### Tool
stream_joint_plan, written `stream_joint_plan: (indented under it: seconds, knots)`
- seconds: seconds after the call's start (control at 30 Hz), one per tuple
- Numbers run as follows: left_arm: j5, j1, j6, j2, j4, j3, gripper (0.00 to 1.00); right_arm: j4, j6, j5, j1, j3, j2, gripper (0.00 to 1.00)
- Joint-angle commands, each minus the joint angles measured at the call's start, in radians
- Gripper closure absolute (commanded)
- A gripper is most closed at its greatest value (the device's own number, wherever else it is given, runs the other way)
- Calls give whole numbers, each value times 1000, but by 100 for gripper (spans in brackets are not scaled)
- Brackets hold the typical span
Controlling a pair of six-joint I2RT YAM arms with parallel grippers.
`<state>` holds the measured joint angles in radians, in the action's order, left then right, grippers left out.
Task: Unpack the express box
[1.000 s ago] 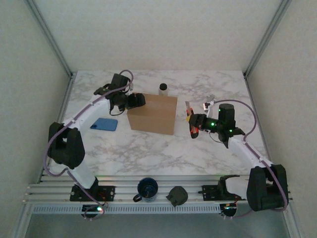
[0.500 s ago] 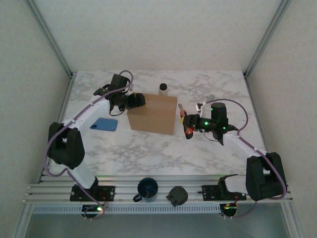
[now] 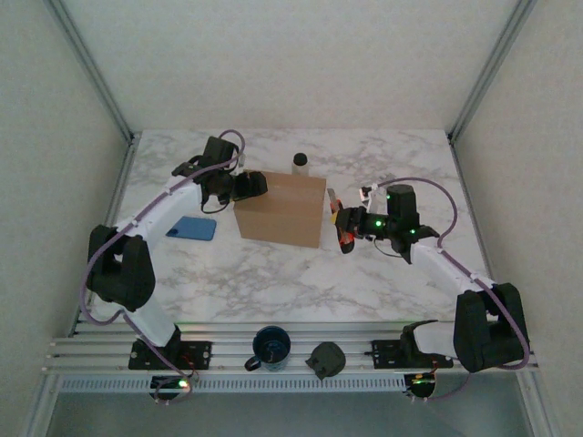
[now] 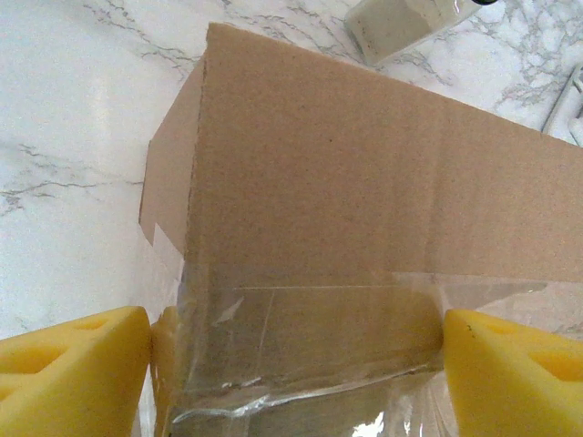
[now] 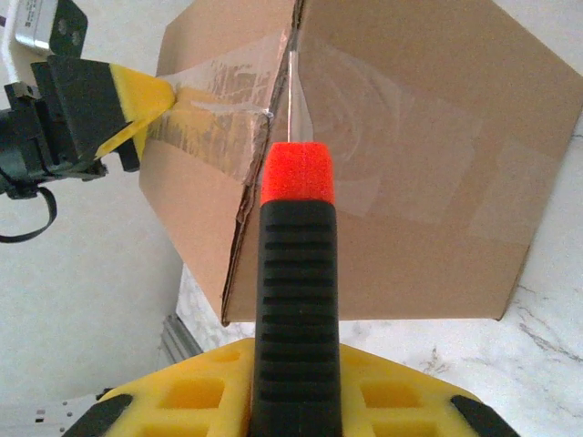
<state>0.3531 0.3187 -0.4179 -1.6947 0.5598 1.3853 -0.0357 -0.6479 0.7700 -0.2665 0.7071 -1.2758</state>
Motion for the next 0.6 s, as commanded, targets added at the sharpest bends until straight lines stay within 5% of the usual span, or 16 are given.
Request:
stream_joint_plan:
  seconds: [0.0, 0.57]
  knots:
    - [7, -9, 8, -7, 70, -37, 20, 4, 3, -6, -8, 39, -6, 100]
    - [4, -9, 6, -5, 67, -43, 20, -4, 4, -5, -20, 56, -43, 100]
